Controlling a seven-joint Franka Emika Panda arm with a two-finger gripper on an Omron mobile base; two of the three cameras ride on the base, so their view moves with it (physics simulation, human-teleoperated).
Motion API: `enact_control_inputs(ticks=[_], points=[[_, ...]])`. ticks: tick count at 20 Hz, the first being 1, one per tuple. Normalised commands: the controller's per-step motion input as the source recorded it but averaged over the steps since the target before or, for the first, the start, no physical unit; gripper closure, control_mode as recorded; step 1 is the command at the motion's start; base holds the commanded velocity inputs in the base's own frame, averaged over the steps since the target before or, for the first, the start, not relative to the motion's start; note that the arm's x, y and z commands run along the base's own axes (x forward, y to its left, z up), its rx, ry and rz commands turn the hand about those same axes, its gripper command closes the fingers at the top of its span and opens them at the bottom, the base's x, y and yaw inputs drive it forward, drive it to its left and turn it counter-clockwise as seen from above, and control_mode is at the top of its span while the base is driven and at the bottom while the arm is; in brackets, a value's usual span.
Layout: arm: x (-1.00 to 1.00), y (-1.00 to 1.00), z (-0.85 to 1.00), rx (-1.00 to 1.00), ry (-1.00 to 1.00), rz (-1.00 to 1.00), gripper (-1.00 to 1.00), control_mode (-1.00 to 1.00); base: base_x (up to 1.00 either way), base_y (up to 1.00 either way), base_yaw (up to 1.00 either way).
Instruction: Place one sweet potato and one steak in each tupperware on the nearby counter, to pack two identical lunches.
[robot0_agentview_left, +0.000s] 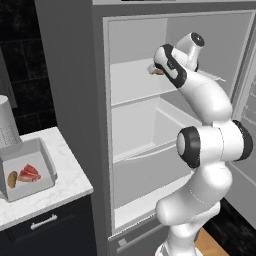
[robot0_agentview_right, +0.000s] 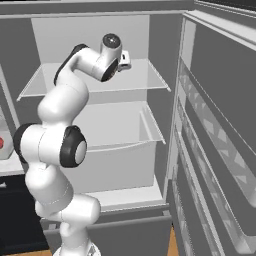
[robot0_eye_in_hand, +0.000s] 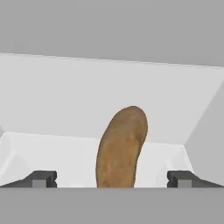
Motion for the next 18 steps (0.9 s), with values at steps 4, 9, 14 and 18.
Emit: enact_control_inputs(ticks=[4,9,14,18], points=[[0.33,0.0,0.0,-0.03,-0.02,0.03,-1.0,-1.0,0.0,0.0,0.0],[0.46,0.0,0.12,-0.01,0.0,0.01,-1.0,-1.0,0.0,0.0,0.0],[0.25,0.03,0.07,0.0,0.06,0.01,-1.0,-1.0,0.0,0.0,0.0],[0.0,0.08,-0.09,0.0,0.03,0.0,-1.0,-1.0,0.0,0.0,0.0]])
